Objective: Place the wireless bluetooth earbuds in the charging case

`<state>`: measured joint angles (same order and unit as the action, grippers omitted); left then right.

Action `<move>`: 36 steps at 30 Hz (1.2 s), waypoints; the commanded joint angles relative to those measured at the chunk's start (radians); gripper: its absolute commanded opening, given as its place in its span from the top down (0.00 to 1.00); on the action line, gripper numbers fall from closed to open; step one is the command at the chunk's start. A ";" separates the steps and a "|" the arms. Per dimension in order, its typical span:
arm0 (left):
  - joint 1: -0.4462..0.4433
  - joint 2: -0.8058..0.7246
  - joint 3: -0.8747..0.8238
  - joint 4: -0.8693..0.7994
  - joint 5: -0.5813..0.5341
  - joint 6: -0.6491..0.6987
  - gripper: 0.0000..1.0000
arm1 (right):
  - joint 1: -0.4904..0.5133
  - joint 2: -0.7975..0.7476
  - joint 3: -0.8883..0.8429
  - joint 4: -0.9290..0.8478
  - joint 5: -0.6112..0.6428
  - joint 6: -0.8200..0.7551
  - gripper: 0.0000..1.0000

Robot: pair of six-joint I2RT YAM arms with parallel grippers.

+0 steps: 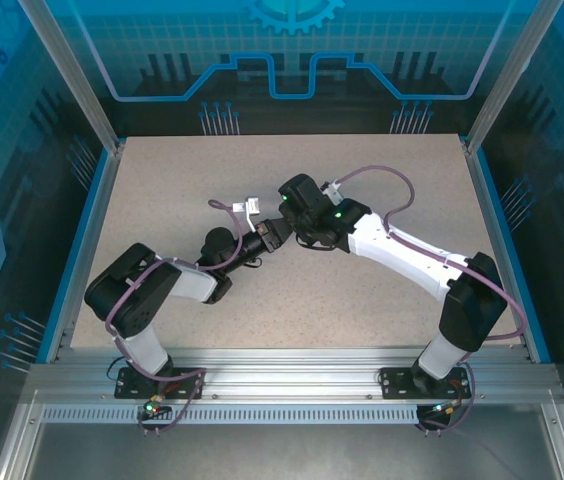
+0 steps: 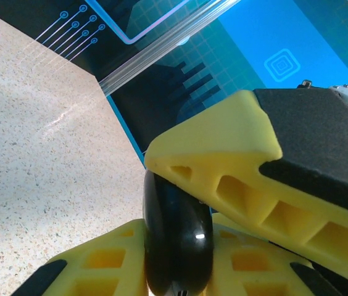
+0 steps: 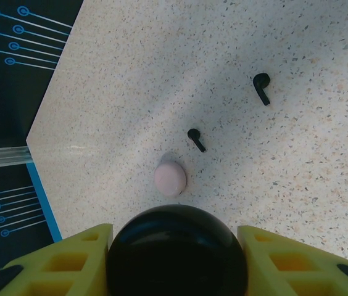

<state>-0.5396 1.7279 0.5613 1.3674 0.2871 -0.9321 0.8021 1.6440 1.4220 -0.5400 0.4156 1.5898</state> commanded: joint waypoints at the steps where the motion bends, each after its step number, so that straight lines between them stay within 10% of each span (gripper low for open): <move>1: 0.000 0.003 0.032 0.032 -0.023 -0.001 0.80 | 0.000 -0.021 -0.008 0.004 -0.004 0.005 0.63; 8: 0.006 -0.026 0.019 0.032 0.006 -0.015 0.89 | -0.043 -0.086 -0.011 0.045 -0.005 -0.116 0.28; 18: 0.149 -0.053 0.083 0.032 0.290 -0.149 0.96 | -0.178 -0.323 -0.187 0.110 -0.090 -0.493 0.25; 36: 0.222 0.028 0.241 0.031 0.674 -0.284 1.00 | -0.345 -0.434 -0.397 0.473 -0.639 -1.098 0.29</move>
<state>-0.3225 1.7233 0.7681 1.3685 0.8803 -1.1885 0.4702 1.2243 1.0409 -0.1810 -0.0784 0.6193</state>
